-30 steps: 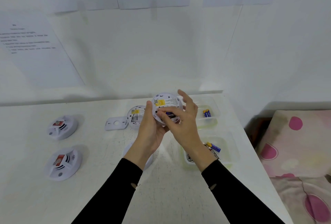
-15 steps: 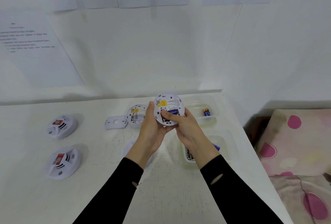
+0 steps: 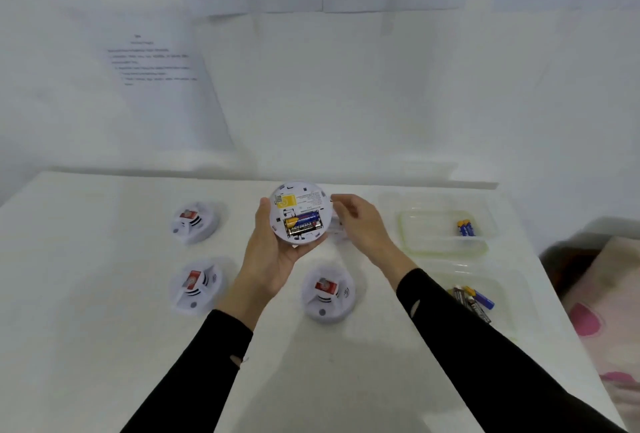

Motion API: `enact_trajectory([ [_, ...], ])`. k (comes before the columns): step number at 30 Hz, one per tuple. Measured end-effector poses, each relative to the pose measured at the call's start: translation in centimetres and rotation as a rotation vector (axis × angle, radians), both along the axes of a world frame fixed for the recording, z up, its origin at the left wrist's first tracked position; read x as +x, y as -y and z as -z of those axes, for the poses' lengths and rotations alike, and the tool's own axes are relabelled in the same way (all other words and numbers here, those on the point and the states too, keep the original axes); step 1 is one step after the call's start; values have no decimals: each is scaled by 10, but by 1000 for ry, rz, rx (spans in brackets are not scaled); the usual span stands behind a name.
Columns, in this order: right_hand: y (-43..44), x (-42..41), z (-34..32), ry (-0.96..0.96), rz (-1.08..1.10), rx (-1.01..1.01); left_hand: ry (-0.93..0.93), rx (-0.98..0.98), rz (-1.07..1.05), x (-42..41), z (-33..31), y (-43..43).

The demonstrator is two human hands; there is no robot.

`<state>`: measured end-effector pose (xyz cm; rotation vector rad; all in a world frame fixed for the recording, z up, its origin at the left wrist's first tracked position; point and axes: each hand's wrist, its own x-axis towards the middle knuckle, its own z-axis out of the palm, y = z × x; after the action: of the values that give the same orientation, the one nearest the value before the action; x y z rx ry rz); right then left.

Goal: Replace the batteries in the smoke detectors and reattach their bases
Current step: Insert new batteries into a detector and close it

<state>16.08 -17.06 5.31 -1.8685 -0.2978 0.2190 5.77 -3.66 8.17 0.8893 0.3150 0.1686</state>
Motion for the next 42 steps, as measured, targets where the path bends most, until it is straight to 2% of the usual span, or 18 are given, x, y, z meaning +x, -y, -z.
enact_trajectory([
  [2,-27,11,19,113,-144,-220,-6,-6,-40,-11,-3,-22],
  [5,-62,21,33,340,-351,-668,-27,-25,-78,-25,-10,-51],
  [7,-79,24,34,422,-451,-898,-53,-41,-99,-32,-12,-70],
  [10,-93,24,31,475,-498,-1052,-90,-83,-123,-38,-13,-97],
  [15,-102,24,32,439,-416,-946,-138,-131,-96,-42,-13,-129],
  [16,-102,22,31,377,-376,-825,-147,-143,-89,-42,-13,-133],
  [19,-102,8,6,201,-180,-245,-149,-158,-39,-42,-12,-143],
  [21,-103,-9,-22,245,-75,-51,-141,-147,-10,-41,-11,-150],
  [23,-107,-31,-49,297,-23,26,-141,-139,1,-40,-10,-153],
  [28,-122,-80,-64,466,-108,-46,-81,-94,31,-35,-9,-146],
  [33,-143,-93,-41,640,43,-114,-51,-67,47,-33,-10,-136],
  [42,-151,-101,-39,703,100,-99,-22,-17,73,-35,-14,-140],
])
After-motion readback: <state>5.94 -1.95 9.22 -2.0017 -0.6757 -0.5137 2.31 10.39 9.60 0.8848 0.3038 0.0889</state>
